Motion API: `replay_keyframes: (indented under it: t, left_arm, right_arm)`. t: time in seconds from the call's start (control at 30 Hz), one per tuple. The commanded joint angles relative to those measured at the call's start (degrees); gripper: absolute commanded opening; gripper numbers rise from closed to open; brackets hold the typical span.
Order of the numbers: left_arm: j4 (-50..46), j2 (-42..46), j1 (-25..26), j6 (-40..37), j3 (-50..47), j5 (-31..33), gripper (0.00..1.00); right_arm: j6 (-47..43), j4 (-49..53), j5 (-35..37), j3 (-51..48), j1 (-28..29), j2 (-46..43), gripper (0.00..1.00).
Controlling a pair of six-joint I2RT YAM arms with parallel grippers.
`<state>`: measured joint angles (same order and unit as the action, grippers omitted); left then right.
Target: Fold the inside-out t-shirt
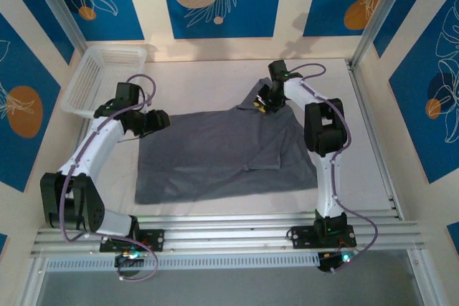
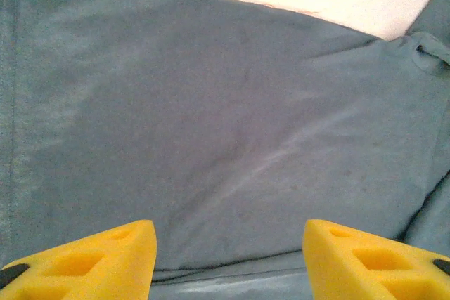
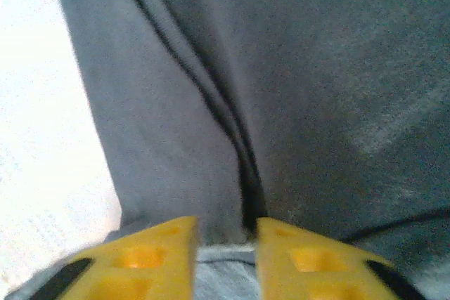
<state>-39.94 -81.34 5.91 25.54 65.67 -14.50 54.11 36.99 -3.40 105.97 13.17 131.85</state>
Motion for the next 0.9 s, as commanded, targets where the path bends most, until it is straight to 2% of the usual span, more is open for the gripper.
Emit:
replay_keyframes:
  t: [0.0, 0.1, 0.2, 0.4, 0.53, 0.57, 0.6, 0.63, 0.67, 0.7, 0.77, 0.87]
  left_arm:
    - [-1.35, -0.23, 0.15, 0.21, -0.37, 0.79, 0.58]
    - [-1.41, -0.22, 0.15, 0.21, -0.76, 1.29, 0.57]
    - [-1.51, -0.13, 0.15, 0.4, -0.98, 1.6, 0.57]
    - [-2.15, -0.11, 0.15, -0.41, 0.28, 1.47, 0.57]
    - [-2.46, -0.72, 0.15, -1.32, 1.68, 0.7, 0.57]
    - [-2.63, -0.88, 0.15, -1.43, 1.99, 0.7, 0.57]
    - [-2.69, -0.88, 0.15, -1.54, 2.08, 0.83, 0.57]
    - [-2.75, -0.92, 0.15, -1.48, 2.01, 0.91, 0.57]
    - [-2.74, -0.84, 0.15, -1.46, 1.83, 0.97, 0.57]
    - [-2.78, -0.68, 0.15, -1.38, 1.74, 0.97, 0.57]
    - [-2.93, -0.27, 0.15, -1.28, 1.43, 1.29, 0.57]
    - [-3.03, 0.21, 0.15, -1.11, 0.92, 1.75, 0.57]
  right_arm:
    - [0.23, 1.45, -1.04, 2.21, 0.37, 0.81, 0.21]
    - [-0.12, 2.31, -0.62, 3.11, 0.24, 1.21, 0.18]
    - [-0.77, 2.51, -0.3, 3.86, 0.15, 1.04, 0.0]
    - [-6.34, -1.4, -5.58, 11.43, 1.48, 0.95, 0.0]
    - [-4.71, -4.58, -6.48, 18.92, 1.69, 5.14, 0.0]
    - [-5.57, -5.77, -8.17, 21.05, 1.69, 6.38, 0.06]
    - [-6.89, -6.39, -9.01, 23.04, 1.78, 7.19, 0.3]
    - [-9.03, -6.23, -9.04, 24.66, 2.01, 7.62, 0.46]
    - [-12.03, -6.23, -8.82, 25.67, 2.12, 7.51, 0.55]
    - [-14.8, -6.04, -7.86, 25.75, 2.15, 6.93, 0.61]
    - [-18.36, -3.13, -2.84, 25.06, 1.7, 5.6, 0.65]
    - [-20.92, 1.97, 5.54, 22.05, -0.22, 3.58, 0.66]
